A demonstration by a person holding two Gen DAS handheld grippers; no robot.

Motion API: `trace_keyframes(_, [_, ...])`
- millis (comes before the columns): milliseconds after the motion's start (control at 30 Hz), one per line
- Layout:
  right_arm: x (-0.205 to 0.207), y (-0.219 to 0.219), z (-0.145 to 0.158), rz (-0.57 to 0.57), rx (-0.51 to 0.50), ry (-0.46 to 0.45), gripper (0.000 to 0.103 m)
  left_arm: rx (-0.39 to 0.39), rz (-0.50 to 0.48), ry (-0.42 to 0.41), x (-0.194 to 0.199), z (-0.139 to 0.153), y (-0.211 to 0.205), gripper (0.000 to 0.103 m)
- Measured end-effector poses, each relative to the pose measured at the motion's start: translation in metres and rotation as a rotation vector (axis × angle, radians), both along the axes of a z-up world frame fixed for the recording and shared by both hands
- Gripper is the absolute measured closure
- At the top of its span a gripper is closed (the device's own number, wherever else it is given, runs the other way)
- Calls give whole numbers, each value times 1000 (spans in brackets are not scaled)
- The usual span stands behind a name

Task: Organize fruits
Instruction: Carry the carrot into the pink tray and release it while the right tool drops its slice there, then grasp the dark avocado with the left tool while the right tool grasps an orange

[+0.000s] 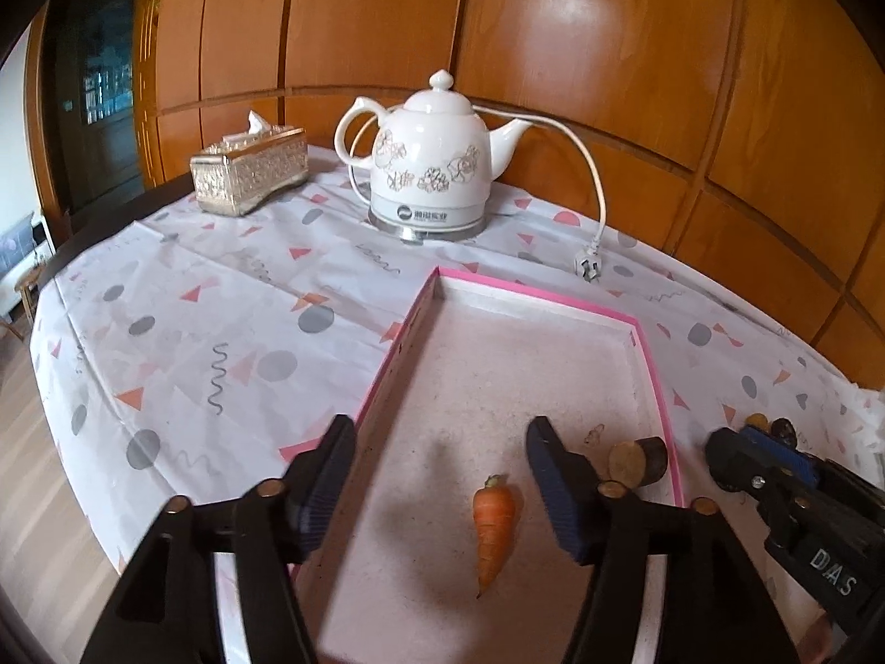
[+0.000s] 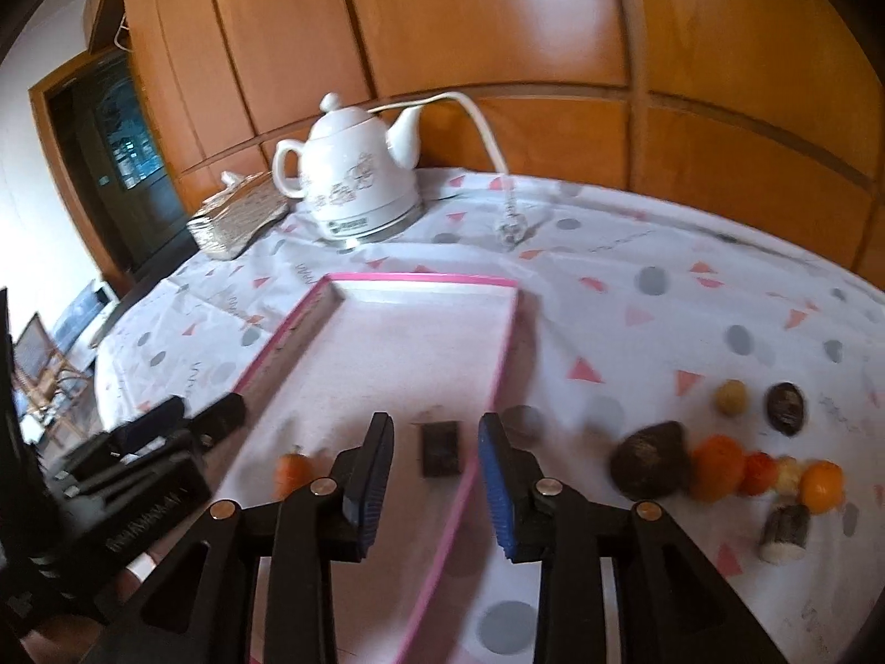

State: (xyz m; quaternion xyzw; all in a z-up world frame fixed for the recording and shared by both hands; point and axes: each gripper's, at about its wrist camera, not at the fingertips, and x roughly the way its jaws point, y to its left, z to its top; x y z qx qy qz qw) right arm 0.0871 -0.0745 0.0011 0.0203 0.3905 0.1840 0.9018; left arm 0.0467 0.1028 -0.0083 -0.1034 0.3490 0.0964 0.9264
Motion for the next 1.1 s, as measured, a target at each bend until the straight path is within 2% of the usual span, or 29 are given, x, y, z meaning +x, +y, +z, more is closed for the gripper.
trace_keyframes(200, [-17,-30,0,-94,-22,-33,71,12,-45,-23,-6,7,-14,35])
trace_keyframes(400, [-30,-74,-6,-188,11,-19,71,-26,-138,-29,-9,10,-33,35])
trace_keyframes(433, [-32,-81,-8,-203,14,-11,68,-29,-156,-30,-9,11,-38,35])
trace_keyframes(633, [-44,-125,-22,-316,14,26,67,-18,-247,-59,-14,20,-66,33])
trace_keyframes(867, [-53,-156,-35,-394,12,48,67,-33,-329,-36,-10,18,-92,32])
trace_keyframes(1100, [-59,-176,-43,-442,21,69,67,9,-443,-6,-3,15,-132,31])
